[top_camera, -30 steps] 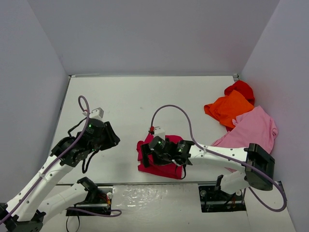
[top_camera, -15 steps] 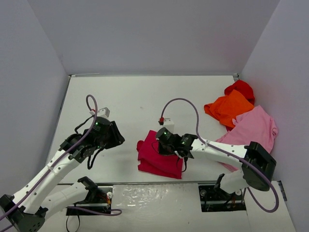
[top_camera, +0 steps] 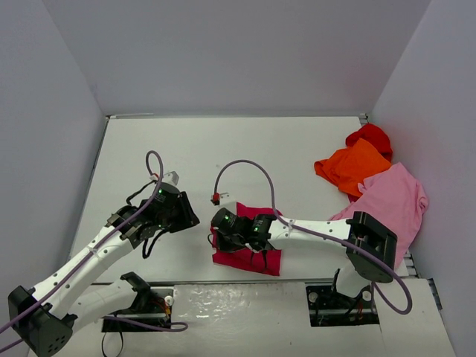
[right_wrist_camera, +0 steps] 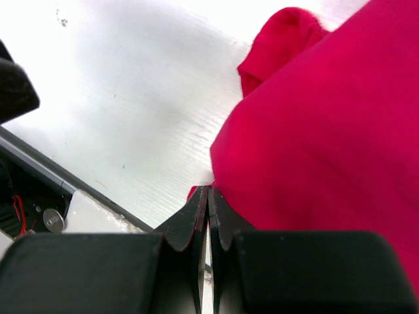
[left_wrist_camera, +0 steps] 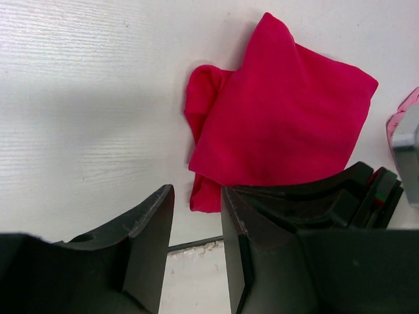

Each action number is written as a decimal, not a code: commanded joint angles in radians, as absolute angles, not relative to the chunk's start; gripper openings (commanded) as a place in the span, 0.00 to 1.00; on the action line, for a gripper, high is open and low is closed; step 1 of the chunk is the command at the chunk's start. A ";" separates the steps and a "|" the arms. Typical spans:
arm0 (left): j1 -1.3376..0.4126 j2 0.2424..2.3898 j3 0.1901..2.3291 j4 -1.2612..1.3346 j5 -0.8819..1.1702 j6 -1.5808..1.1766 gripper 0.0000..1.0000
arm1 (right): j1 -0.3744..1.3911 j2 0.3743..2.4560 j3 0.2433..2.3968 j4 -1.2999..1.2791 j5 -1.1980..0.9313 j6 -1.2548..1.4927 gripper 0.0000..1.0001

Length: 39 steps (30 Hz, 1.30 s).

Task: Fold and stack the t-shirts
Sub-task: Smooth out wrinkles on the folded tshirt

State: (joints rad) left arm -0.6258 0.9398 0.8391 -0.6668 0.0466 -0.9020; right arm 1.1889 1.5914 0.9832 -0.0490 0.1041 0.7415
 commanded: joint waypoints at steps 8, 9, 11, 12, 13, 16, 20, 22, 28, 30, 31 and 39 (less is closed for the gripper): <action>-0.617 0.936 0.841 -0.604 0.051 -0.905 0.32 | 1.234 1.591 0.933 -0.029 0.101 0.779 0.00; -0.616 0.935 0.841 -0.604 0.050 -0.905 0.32 | 1.235 1.588 0.936 -0.029 0.101 0.774 0.00; -0.615 0.934 0.841 -0.601 0.049 -0.904 0.32 | 1.238 1.578 0.953 -0.032 0.099 0.756 0.00; -0.615 0.934 0.843 -0.600 0.049 -0.904 0.32 | 1.238 1.575 0.961 -0.034 0.101 0.745 0.00; -0.615 0.934 0.845 -0.598 0.049 -0.905 0.32 | 1.238 1.571 0.970 -0.037 0.103 0.734 0.00; -0.617 0.928 0.850 -0.594 0.048 -0.907 0.32 | 1.238 1.557 1.033 -0.053 0.113 0.700 0.00; -0.617 0.922 0.848 -0.592 0.049 -0.907 0.31 | 1.232 1.542 1.075 -0.067 0.128 0.677 0.00; -0.616 0.920 0.846 -0.590 0.051 -0.908 0.30 | 1.218 1.549 1.081 -0.072 0.137 0.667 0.00; -0.615 0.924 0.834 -0.583 0.061 -0.909 0.24 | 1.191 1.591 1.062 -0.071 0.151 0.660 0.00; -0.615 0.928 0.834 -0.586 0.060 -0.908 0.24 | 1.184 1.601 1.057 -0.070 0.154 0.659 0.00; -0.615 0.931 0.834 -0.588 0.059 -0.905 0.25 | 1.179 1.607 1.048 -0.068 0.160 0.657 0.00; -0.614 0.950 0.830 -0.593 0.066 -0.902 0.32 | 1.168 1.655 1.012 -0.042 0.127 0.658 0.00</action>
